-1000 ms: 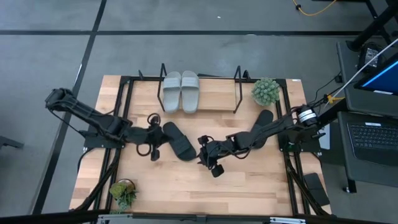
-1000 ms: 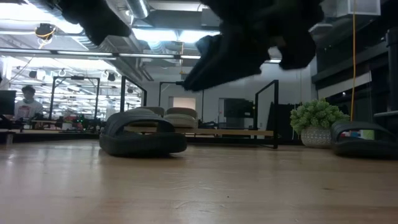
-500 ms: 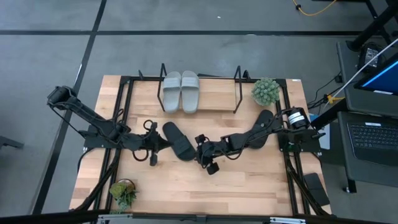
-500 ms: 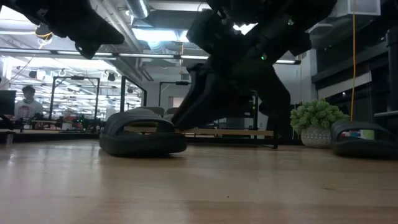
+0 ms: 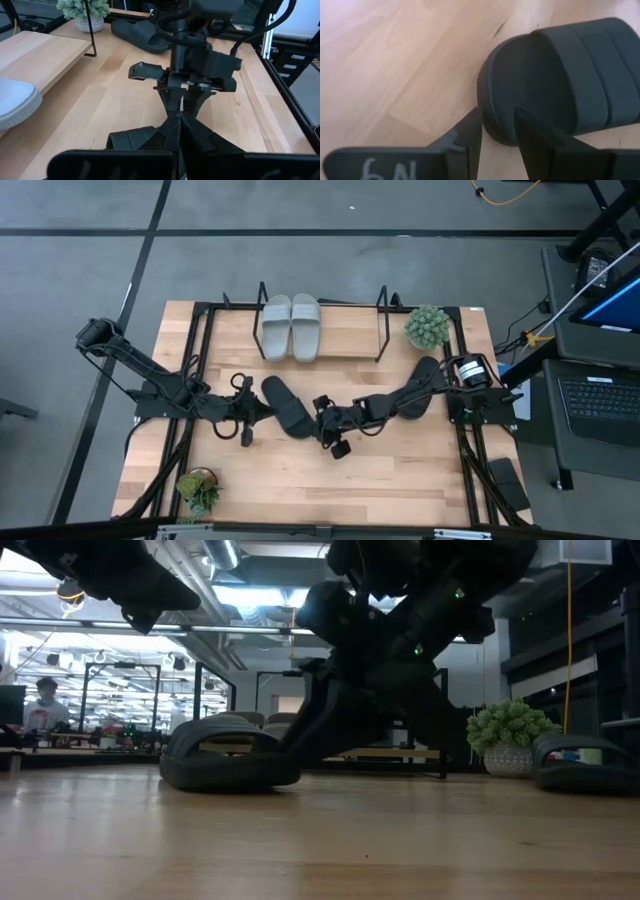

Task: Pick and place slides into the shelf
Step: Put the left black slide on the shelf

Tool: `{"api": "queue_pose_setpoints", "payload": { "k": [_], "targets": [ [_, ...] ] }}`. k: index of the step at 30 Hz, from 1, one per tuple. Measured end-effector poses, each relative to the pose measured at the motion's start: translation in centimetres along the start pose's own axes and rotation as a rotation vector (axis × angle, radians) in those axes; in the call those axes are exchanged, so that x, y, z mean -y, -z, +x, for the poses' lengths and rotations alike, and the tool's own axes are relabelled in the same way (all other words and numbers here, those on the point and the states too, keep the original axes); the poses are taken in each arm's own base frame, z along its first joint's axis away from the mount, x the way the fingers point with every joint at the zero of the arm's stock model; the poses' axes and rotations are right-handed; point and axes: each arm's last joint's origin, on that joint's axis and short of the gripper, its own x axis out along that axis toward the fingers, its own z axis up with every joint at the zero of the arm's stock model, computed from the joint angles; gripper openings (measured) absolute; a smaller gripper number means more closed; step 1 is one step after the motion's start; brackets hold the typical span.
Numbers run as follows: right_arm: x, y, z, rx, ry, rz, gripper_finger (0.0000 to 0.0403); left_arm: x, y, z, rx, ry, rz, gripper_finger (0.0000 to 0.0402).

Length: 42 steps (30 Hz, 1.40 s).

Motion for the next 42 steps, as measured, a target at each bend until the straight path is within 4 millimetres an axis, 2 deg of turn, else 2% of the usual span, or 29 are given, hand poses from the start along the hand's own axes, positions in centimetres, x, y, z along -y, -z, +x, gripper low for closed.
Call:
{"api": "queue_pose_setpoints", "payload": {
  "k": [29, 33, 39, 42],
  "targets": [
    [0.45, 1.02, 0.97, -0.031, 0.010, 0.014, 0.0114, -0.02, 0.01, 0.00, 0.000, -0.003, 0.002, 0.0004],
    [0.46, 1.02, 0.97, -0.033, 0.020, 0.014, 0.0090, -0.01, -0.01, 0.00, 0.000, -0.003, 0.018, 0.0004],
    [0.58, 0.98, 0.97, -0.034, 0.039, 0.018, 0.0020, -0.01, -0.01, 0.00, 0.000, -0.003, 0.029, 0.0004],
    [0.61, 1.02, 0.97, -0.044, 0.060, 0.019, 0.0011, -0.01, -0.01, 0.00, 0.000, -0.003, 0.029, 0.0004]
  ]
}}
